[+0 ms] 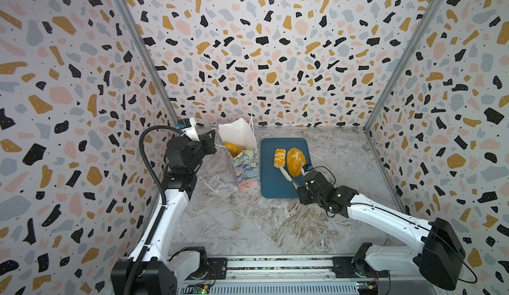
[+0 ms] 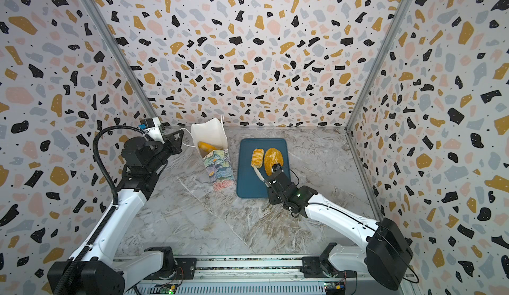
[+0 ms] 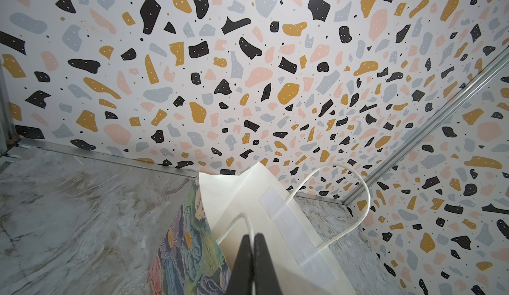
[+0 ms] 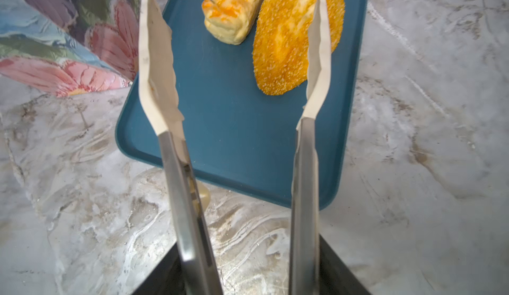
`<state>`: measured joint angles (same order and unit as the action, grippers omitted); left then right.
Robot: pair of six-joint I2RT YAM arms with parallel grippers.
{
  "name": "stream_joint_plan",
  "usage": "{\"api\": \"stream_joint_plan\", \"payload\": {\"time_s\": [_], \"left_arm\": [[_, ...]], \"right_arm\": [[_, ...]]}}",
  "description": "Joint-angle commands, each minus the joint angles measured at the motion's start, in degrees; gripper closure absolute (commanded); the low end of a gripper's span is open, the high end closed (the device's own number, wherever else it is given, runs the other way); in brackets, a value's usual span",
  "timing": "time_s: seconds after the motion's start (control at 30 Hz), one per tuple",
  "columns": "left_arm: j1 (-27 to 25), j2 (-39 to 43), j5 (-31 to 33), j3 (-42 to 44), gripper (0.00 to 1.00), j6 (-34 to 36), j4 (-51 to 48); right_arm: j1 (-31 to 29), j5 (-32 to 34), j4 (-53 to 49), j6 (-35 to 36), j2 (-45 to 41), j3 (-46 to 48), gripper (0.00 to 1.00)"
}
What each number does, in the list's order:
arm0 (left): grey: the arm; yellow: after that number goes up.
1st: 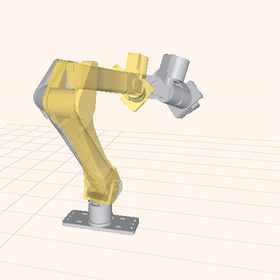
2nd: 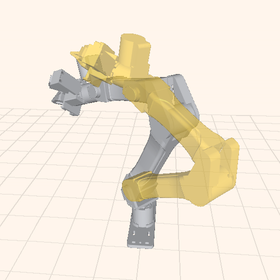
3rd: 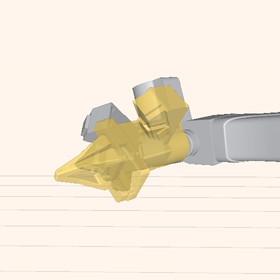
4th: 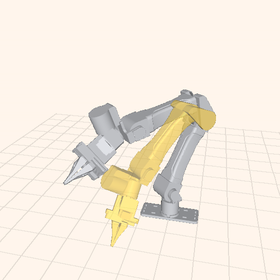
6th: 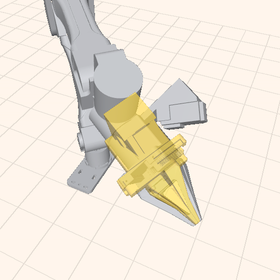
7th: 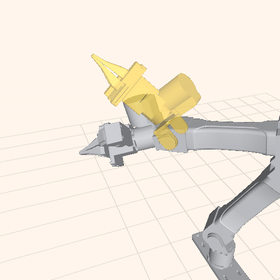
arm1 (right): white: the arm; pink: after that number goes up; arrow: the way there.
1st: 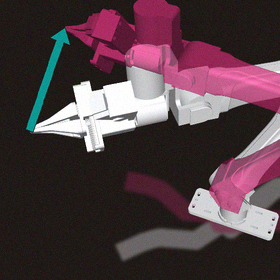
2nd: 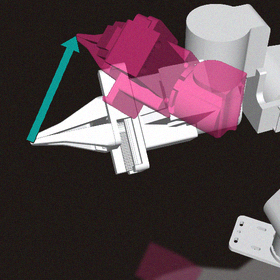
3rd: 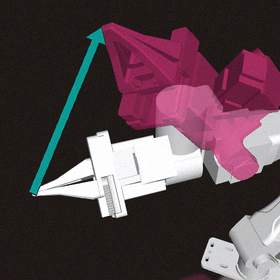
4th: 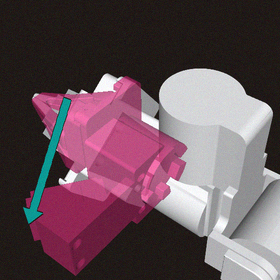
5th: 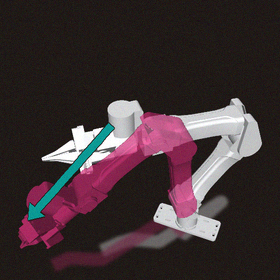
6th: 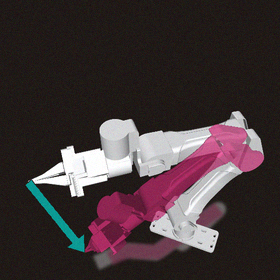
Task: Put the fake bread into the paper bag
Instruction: 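Open the tongs around the sugar-coated bread with the right gripper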
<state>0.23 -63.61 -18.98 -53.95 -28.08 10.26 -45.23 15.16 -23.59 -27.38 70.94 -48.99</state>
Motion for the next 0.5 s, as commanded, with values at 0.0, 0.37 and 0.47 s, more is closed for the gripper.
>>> {"api": "stream_joint_plan", "payload": {"time_s": [0.0, 0.37, 0.47], "left_arm": [[-0.2, 1.0, -0.4, -0.9, 1.0, 0.5, 2.0], [-0.2, 1.0, -0.5, -0.8, 1.0, 0.5, 2.1], [-0.2, 1.1, -0.4, -0.8, 1.0, 0.5, 2.1]], "right_arm": [[1.5, -0.2, -7.2, -0.5, 0.7, -3.5, 0.38], [9.2, -1.6, -9.1, 3.6, 9.8, -9.7, 0.38], [10.3, -1.9, -8.7, 4.3, 12.5, -11.2, 0.38]]}}
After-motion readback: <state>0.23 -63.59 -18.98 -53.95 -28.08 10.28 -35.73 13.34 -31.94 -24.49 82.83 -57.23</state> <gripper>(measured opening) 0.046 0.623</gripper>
